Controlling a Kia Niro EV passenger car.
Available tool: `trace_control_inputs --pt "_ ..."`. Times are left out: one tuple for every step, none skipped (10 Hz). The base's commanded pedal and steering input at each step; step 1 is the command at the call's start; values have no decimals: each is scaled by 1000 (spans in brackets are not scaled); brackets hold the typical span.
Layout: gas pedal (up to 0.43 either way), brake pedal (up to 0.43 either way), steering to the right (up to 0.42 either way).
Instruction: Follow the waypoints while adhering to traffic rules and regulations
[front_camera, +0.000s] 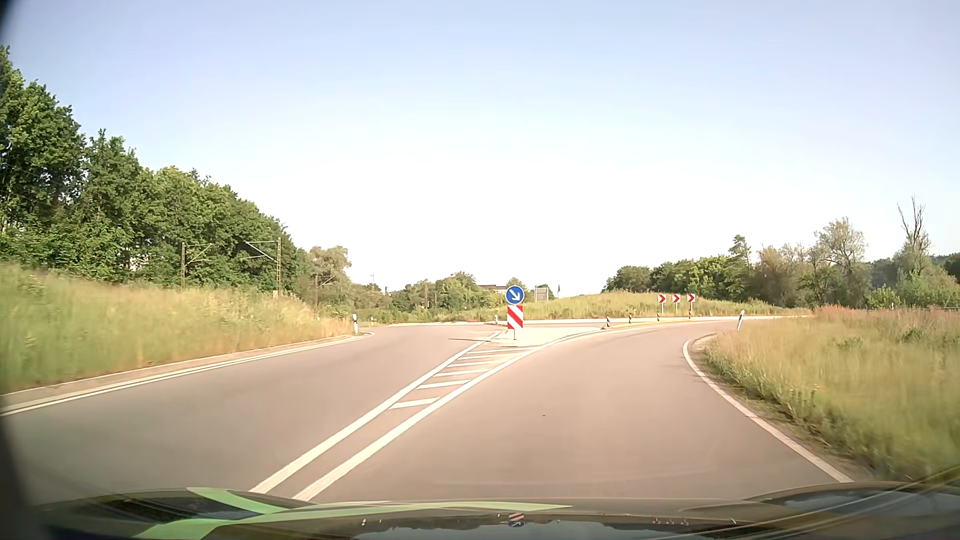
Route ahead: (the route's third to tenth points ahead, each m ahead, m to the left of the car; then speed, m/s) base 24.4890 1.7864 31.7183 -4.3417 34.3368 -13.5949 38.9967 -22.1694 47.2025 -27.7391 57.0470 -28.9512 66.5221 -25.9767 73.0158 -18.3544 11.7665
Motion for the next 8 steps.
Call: trace_control_inputs --pt "0 0 64" --pt "0 0 64" --pt "0 0 64" --pt "0 0 67" --pt "0 0 74" --pt "0 0 80" --pt "0 0 86" --pt "0 0 91"
